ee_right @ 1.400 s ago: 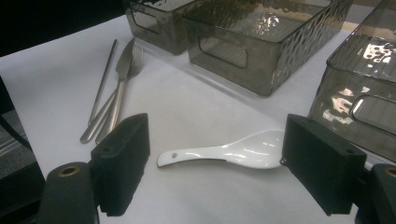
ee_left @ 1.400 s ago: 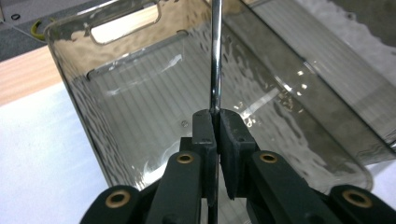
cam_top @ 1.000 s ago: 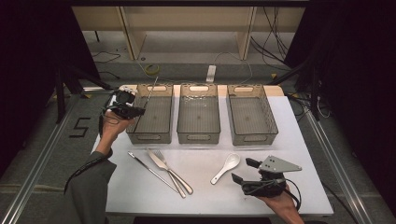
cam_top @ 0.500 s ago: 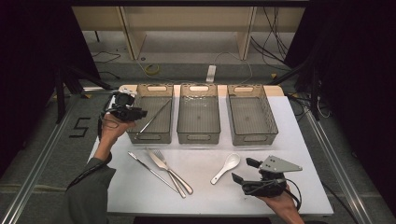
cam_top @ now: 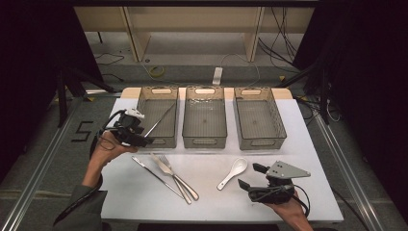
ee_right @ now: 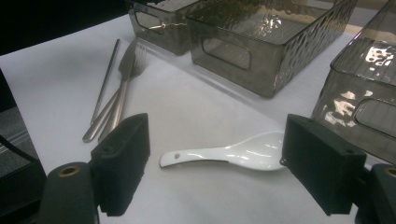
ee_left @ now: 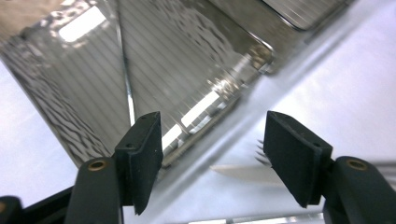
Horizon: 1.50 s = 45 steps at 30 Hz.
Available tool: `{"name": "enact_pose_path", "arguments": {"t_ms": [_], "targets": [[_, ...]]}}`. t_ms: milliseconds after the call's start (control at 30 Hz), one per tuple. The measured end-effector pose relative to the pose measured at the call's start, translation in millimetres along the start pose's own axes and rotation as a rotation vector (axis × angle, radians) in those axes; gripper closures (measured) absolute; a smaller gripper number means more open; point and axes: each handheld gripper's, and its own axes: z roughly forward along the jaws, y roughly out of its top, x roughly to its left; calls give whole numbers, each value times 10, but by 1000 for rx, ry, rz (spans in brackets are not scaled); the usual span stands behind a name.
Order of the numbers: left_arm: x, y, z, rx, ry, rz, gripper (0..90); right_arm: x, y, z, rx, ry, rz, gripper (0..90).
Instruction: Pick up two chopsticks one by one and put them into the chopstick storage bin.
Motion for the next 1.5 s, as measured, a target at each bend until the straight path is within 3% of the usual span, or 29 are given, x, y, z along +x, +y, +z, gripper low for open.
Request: {"name": "enact_pose_path", "arguments": {"t_ms": [267,467,933,1067,1200,1500], "targets": [[-211,-34,66,80,-77,73,295,0,6,-9,-1,0,0,244],[-354,-26,85,111,-119,118,257,-4,4,-16,-4,-1,1,244],[-498,-147,258,274,-149,244,237,-4,5,-15,-5,-1,3,244],[-482,-217,327,309,-171,271,236,-3,6,-19,-4,0,1,244],[-471,-278,383,346,-165,294,238,-1,5,-15,-1,2,-1,244],[-502,-335,484,356,-165,341,244,1,4,-15,0,3,-1,244]]}}
